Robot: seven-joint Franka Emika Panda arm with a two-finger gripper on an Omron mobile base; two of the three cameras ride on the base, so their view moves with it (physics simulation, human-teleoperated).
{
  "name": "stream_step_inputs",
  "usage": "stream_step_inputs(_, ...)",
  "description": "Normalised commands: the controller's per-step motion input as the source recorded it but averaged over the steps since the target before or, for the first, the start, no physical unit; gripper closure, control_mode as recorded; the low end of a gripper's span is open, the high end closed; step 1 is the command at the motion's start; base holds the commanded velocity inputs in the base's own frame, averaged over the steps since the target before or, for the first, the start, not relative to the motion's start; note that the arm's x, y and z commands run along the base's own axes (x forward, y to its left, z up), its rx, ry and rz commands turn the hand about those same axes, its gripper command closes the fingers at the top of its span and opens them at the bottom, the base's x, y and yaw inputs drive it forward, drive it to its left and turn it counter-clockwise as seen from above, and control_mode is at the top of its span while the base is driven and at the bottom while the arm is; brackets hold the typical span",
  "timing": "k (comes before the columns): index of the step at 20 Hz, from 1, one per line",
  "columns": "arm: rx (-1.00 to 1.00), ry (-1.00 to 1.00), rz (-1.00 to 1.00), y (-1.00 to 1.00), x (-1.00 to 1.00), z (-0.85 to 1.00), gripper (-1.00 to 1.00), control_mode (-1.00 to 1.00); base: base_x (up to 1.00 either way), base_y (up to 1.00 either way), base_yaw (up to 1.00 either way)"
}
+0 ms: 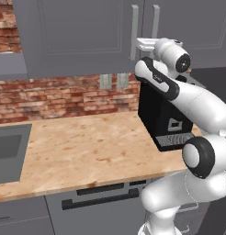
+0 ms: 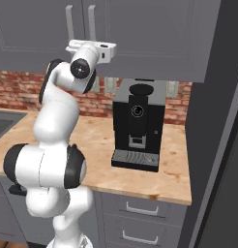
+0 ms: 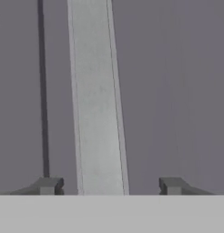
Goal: The dining table condiment station is running low on oil/vinegar bottle. Refill the condiment station by opening the cabinet and taking the oil/vinegar bottle from the cabinet and placing it on the dining table.
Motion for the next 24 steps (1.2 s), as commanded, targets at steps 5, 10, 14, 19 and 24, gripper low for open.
stream_step_inputs(5, 0.0, 0.03, 0.01, 0.01, 0.27, -0.04, 1.0, -1.0, 0.0, 0.0, 0.0)
stream_step_inputs(10, -0.02, 0.04, 0.0, 0.09, 0.0, -0.08, 1.0, -1.0, 0.0, 0.0, 0.0)
stream_step_inputs(14, -0.01, 0.08, 0.0, -0.07, -0.35, -0.19, 1.0, -1.0, 0.0, 0.0, 0.0)
stream_step_inputs(19, 0.0, 0.15, -0.02, -0.71, -0.9, -0.03, 1.0, -1.0, 0.0, 0.0, 0.0)
stream_step_inputs(24, 0.0, 0.15, -0.02, -1.0, -1.0, 0.0, 1.0, -1.0, 0.0, 0.0, 0.0)
